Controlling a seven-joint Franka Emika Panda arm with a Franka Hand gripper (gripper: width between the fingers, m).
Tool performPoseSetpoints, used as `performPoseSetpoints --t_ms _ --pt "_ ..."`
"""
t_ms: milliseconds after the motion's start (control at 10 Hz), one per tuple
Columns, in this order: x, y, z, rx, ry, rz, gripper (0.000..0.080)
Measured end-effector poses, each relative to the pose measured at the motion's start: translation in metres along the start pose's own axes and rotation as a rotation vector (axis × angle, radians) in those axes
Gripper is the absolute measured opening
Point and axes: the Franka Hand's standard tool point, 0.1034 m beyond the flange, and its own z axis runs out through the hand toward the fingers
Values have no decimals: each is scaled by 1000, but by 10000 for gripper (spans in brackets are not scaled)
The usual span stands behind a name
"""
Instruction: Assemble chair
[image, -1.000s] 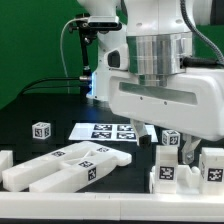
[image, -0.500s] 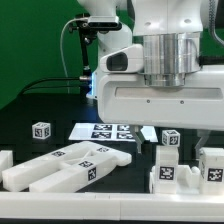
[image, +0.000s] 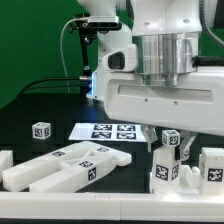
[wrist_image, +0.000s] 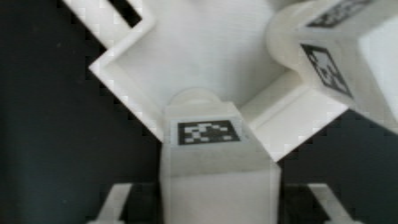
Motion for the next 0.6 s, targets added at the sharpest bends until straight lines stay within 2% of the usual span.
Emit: performPoseSetpoints --t_ms 100,200,400,600 --pt "2 0 -1 4 0 206 282" --pt "0 -2 0 26 -5 411 282" --pt "-4 -4 2 46 -17 728 282" --pt "-3 -4 2 47 -15 786 284"
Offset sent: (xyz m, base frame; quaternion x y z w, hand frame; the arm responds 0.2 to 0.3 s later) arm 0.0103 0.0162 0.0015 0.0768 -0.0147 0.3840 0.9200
